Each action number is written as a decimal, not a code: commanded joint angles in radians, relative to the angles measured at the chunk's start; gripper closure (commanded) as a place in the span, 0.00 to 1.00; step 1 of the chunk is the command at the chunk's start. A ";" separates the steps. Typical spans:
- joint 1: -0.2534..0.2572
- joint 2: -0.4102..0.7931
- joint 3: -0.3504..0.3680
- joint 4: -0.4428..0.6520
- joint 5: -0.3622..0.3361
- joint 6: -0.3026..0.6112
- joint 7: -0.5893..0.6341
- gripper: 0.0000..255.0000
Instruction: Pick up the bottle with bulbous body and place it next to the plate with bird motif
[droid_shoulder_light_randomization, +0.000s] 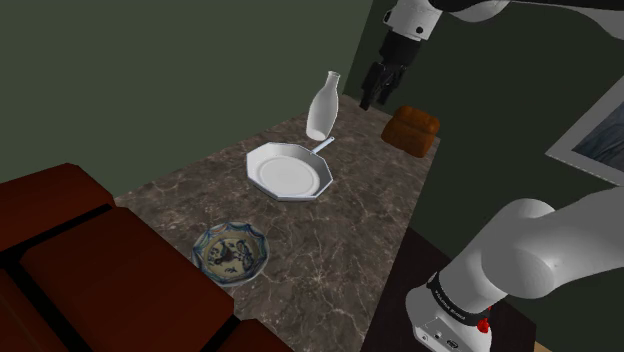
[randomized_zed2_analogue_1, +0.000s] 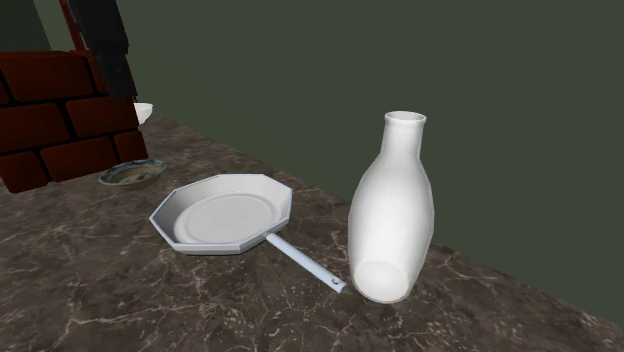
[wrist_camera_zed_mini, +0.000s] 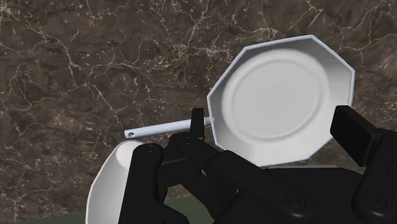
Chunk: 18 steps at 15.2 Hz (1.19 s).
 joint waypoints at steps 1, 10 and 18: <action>-0.009 0.063 -0.014 0.045 -0.008 0.020 -0.013 0.00; -0.044 0.387 -0.076 0.343 -0.012 0.053 -0.075 0.00; -0.091 0.701 -0.117 0.714 0.020 0.000 -0.128 0.00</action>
